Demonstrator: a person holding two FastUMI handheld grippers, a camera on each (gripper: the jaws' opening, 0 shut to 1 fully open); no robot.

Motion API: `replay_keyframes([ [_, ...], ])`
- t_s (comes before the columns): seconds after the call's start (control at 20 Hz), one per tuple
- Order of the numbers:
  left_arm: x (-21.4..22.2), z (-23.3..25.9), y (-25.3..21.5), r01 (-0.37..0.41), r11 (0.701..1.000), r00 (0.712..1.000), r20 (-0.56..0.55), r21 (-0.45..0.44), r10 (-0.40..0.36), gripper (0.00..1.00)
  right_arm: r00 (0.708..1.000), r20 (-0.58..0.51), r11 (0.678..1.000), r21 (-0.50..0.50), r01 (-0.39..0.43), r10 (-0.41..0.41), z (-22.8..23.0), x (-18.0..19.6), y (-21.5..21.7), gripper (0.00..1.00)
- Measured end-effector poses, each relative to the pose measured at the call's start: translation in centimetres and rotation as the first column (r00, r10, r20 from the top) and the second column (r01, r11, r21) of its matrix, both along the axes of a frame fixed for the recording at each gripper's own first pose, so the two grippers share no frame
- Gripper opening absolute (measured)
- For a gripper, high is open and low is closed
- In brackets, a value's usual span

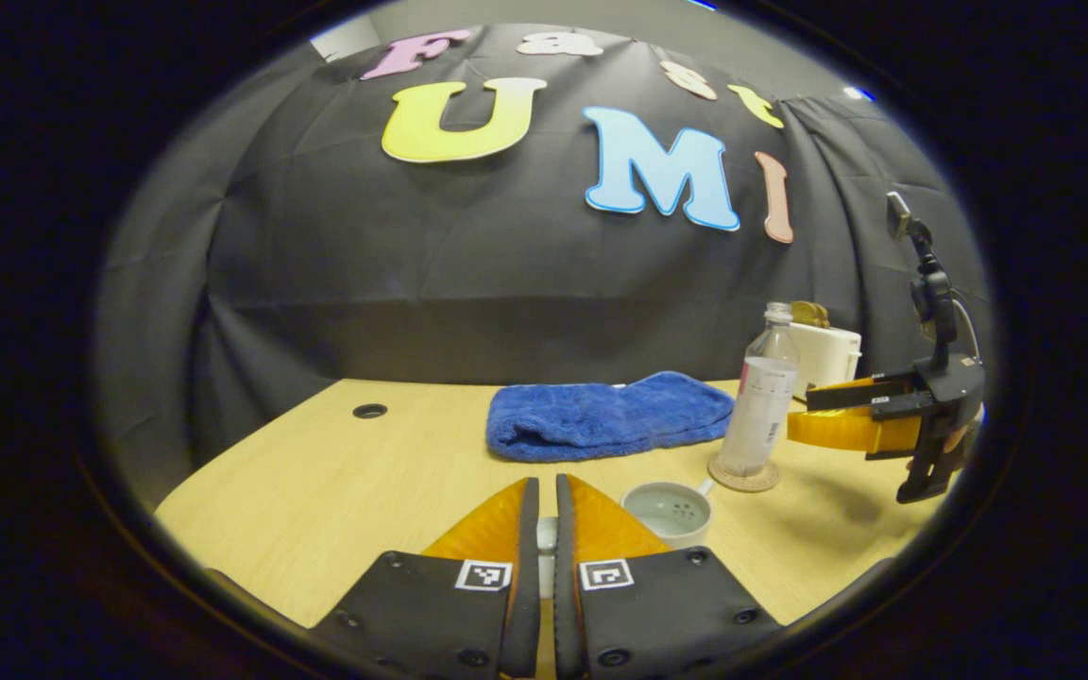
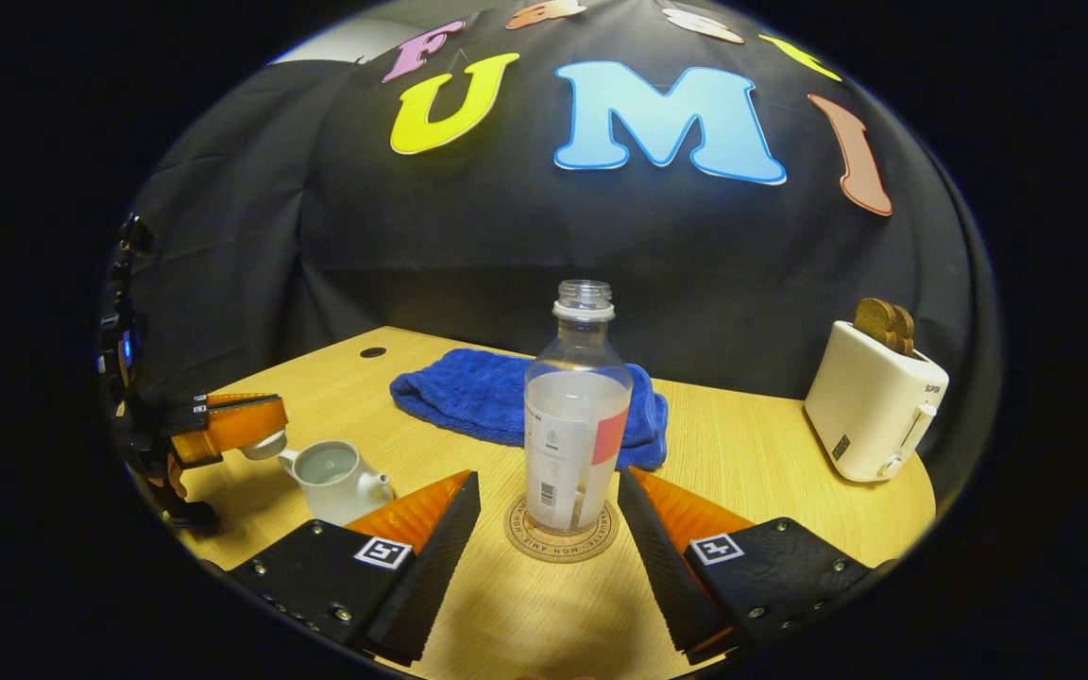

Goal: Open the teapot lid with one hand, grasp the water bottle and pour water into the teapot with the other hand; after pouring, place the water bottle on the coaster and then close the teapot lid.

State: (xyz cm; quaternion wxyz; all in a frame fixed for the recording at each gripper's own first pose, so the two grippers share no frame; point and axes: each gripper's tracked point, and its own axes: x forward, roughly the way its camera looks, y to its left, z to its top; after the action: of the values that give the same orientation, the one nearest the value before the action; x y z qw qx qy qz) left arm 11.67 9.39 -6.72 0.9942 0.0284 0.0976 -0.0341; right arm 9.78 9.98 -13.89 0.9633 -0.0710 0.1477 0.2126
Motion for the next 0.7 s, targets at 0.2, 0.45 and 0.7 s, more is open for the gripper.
replay_keyframes([
  [0.2, 1.0, 1.2, -1.9, 0.040, 0.999, 0.999, 0.021, 0.012, -0.040, 0.13, 1.000, 0.026, 1.000, -0.009, -0.012, 0.012, 0.4, -1.2, 0.2, 0.92],
  [0.45, 2.3, 2.0, -4.7, 0.089, 0.995, 0.995, 0.039, 0.048, -0.090, 0.12, 0.999, 0.037, 1.000, 0.008, -0.030, 0.029, 0.6, -2.4, 0.5, 0.92],
  [0.7, 3.2, 1.8, -7.5, 0.127, 0.990, 0.991, 0.035, 0.060, -0.129, 0.13, 0.997, 0.058, 0.999, 0.006, -0.045, 0.045, 0.6, -2.8, 1.0, 0.92],
])
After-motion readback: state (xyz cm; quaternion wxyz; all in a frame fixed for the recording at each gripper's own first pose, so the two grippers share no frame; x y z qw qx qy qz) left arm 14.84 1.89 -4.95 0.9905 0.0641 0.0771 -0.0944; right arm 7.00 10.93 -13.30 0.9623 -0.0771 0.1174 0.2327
